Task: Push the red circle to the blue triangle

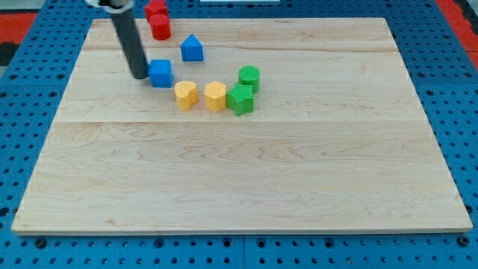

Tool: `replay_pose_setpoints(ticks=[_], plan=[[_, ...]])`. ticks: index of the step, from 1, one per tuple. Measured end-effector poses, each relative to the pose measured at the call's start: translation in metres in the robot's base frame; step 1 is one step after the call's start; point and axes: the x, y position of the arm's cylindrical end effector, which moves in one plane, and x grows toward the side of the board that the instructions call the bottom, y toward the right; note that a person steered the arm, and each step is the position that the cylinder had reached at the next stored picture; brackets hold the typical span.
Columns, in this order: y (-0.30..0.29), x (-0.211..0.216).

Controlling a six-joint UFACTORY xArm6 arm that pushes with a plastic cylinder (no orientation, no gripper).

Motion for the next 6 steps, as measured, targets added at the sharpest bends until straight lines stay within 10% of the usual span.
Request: replay_pose_setpoints(ticks=[3,6], plan=[[-0.028,-0.011],[-0.127,-0.148]])
